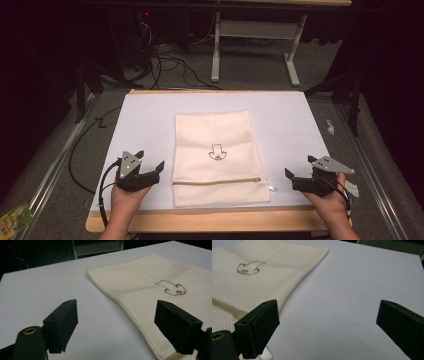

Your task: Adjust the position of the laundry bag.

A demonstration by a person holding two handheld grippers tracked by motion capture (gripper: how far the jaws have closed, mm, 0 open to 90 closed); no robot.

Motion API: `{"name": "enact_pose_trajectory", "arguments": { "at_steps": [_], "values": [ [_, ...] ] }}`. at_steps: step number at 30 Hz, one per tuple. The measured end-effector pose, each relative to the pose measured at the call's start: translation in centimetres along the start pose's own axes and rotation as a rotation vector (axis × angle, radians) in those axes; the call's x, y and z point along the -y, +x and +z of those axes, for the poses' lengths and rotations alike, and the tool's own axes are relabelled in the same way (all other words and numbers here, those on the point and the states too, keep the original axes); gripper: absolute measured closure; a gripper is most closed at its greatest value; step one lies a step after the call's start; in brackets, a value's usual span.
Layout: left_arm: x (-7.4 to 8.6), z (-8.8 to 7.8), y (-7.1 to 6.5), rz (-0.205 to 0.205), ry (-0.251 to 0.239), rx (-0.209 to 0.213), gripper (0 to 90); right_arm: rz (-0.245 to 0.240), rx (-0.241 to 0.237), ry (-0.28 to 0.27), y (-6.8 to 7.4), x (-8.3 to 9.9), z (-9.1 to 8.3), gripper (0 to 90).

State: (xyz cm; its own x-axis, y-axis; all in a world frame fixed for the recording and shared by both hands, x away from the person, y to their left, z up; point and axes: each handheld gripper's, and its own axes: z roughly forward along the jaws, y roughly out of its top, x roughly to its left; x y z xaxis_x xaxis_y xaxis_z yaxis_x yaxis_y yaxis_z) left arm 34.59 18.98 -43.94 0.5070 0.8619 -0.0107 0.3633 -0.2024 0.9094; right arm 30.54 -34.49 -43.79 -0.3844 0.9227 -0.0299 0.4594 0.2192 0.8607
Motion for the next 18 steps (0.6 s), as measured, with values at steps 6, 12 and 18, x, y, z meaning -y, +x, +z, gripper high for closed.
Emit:
{"name": "enact_pose_trajectory", "arguments": {
  "at_steps": [6, 12, 18],
  "values": [
    [0.1, 0.7, 0.0, -0.008, 0.037, -0.008, 18.9, 0.044, -0.016, 0.002, -0.7, 0.2, 0.2, 5.6],
    [0.2, 0.8, -0.3, 0.017, 0.058, 0.001, 21.0, 0.049, -0.016, 0.005, -0.7, 0.2, 0.2, 7.7],
    [0.4, 1.0, -0.4, 0.007, 0.075, 0.022, 23.1, 0.044, -0.037, 0.004, -0.3, 0.0, 0.3, 16.6]
  ]
}}
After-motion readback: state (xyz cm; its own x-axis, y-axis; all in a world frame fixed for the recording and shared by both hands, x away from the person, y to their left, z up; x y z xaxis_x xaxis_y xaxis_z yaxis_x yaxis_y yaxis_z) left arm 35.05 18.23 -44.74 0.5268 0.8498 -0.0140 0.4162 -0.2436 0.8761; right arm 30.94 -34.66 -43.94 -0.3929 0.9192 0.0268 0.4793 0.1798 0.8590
